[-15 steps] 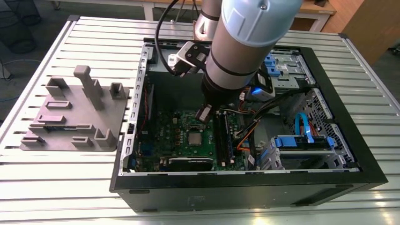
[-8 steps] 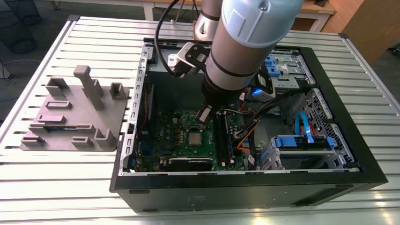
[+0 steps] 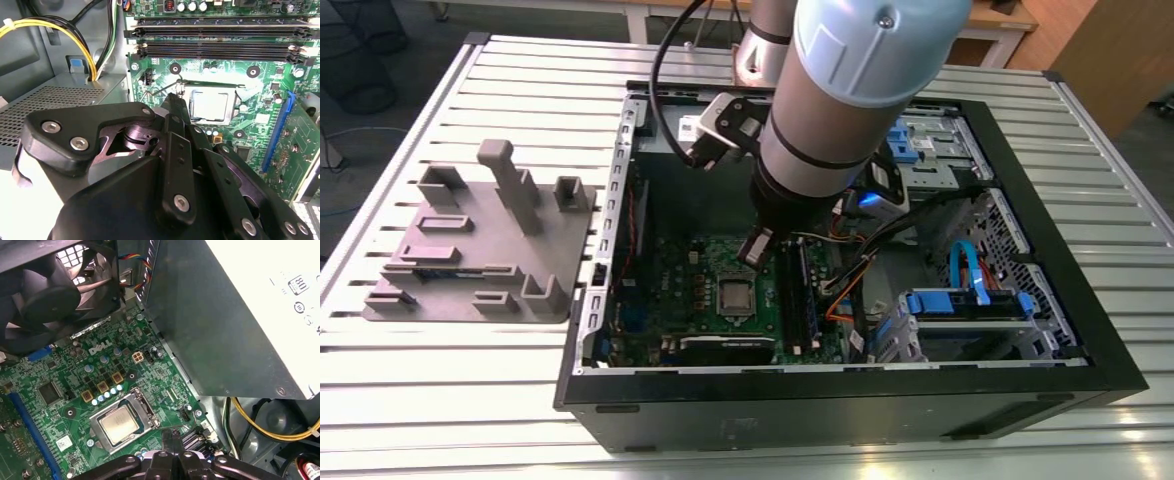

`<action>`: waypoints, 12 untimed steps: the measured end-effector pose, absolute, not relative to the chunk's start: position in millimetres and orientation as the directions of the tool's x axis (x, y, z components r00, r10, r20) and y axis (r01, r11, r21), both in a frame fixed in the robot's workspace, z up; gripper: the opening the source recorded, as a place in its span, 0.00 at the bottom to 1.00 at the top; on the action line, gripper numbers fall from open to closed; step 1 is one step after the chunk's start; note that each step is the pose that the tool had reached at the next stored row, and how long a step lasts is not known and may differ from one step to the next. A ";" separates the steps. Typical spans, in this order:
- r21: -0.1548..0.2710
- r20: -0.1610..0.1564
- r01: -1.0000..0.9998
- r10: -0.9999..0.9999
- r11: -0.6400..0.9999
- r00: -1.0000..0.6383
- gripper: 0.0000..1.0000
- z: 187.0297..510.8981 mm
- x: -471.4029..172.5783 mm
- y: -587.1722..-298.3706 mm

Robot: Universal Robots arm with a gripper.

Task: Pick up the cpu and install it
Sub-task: 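Close the cpu cover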

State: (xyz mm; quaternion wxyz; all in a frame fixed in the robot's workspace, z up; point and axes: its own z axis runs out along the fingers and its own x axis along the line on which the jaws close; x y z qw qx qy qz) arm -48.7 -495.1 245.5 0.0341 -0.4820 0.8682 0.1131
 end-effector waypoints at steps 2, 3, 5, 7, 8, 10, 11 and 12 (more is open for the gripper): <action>0.163 -0.168 -0.845 -0.829 0.510 -0.533 0.10 245.4 -48.7 -496.0; 0.164 -0.168 -0.845 -0.829 0.510 -0.533 0.10 245.4 -48.6 -496.5; 0.163 -0.168 -0.845 -0.829 0.510 -0.533 0.10 245.5 -48.8 -498.0; 0.163 -0.168 -0.845 -0.829 0.509 -0.533 0.10 245.4 -49.6 -499.9; 0.163 -0.168 -0.845 -0.830 0.509 -0.532 0.10 245.5 -50.5 -500.5; 0.163 -0.168 -0.846 -0.830 0.508 -0.531 0.10 245.4 -52.8 -501.3; 0.163 -0.168 -0.846 -0.831 0.507 -0.531 0.10 245.4 -54.0 -501.5; 0.163 -0.168 -0.846 -0.831 0.507 -0.530 0.10 245.5 -55.3 -501.6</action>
